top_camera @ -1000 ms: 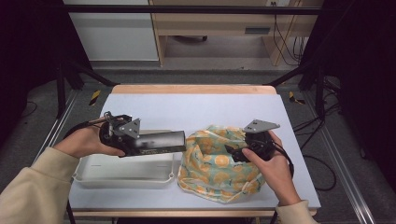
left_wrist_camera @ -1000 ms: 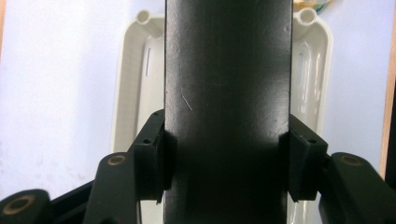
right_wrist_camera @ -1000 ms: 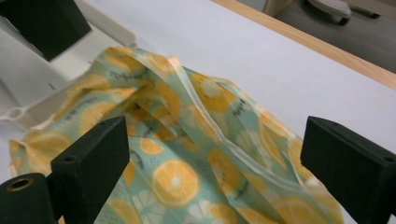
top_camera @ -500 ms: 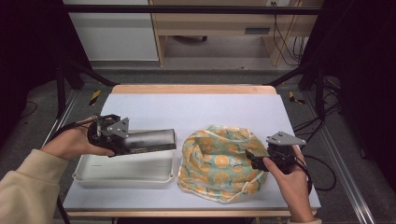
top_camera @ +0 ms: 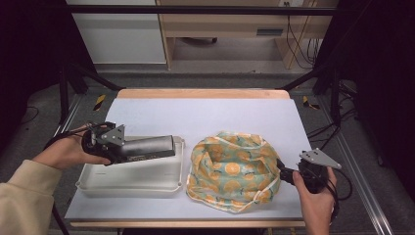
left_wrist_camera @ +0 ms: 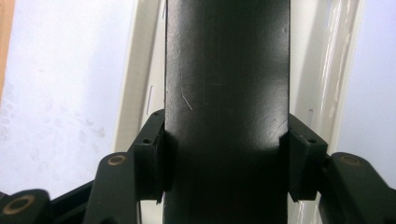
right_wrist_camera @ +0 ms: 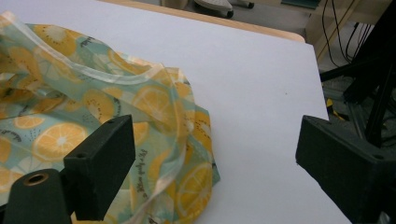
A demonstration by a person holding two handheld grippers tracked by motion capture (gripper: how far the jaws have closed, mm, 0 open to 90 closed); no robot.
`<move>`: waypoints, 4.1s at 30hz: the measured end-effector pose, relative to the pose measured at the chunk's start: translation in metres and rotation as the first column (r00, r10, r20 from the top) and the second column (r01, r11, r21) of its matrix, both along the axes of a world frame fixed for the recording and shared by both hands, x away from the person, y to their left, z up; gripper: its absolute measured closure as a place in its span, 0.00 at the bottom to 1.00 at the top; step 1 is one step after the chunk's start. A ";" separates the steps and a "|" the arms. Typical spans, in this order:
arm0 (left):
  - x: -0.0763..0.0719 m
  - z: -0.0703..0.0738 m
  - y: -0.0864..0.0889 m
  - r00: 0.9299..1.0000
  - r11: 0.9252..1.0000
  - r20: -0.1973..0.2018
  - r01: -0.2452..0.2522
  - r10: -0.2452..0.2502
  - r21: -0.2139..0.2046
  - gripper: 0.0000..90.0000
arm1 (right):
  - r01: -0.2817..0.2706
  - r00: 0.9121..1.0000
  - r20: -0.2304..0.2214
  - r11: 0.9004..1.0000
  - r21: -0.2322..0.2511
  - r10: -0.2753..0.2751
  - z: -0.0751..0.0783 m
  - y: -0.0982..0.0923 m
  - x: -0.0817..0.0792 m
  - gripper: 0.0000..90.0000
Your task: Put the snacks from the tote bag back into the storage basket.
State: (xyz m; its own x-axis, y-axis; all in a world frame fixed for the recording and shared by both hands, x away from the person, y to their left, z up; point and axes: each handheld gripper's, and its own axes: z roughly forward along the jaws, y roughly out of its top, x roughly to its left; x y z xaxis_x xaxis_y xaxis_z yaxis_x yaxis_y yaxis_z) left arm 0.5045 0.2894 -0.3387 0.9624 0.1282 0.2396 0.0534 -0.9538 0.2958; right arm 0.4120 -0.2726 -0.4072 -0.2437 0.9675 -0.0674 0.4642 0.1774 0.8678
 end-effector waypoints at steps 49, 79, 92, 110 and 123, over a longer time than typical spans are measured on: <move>-0.002 -0.058 -0.002 0.995 0.997 -0.068 0.074 -0.074 0.008 0.48 | 0.031 0.996 -0.088 0.999 0.044 -0.027 -0.043 -0.026 -0.008 0.08; -0.006 -0.072 -0.008 0.983 0.990 -0.115 0.138 -0.142 -0.038 0.48 | 0.028 0.994 -0.107 0.999 0.038 -0.024 -0.046 -0.027 -0.007 0.08; -0.003 -0.077 -0.007 0.980 0.989 -0.140 0.137 -0.143 -0.050 0.48 | 0.024 0.993 -0.114 0.999 0.035 -0.020 -0.047 -0.026 -0.007 0.07; 0.003 -0.084 -0.004 0.975 0.988 -0.169 0.138 -0.147 -0.065 0.48 | 0.019 0.992 -0.123 0.999 0.033 -0.015 -0.048 -0.025 -0.006 0.07; 0.003 -0.080 -0.001 0.981 0.993 -0.179 0.063 -0.081 -0.104 0.26 | 0.012 0.992 -0.130 0.999 0.036 -0.007 -0.049 -0.023 -0.006 0.07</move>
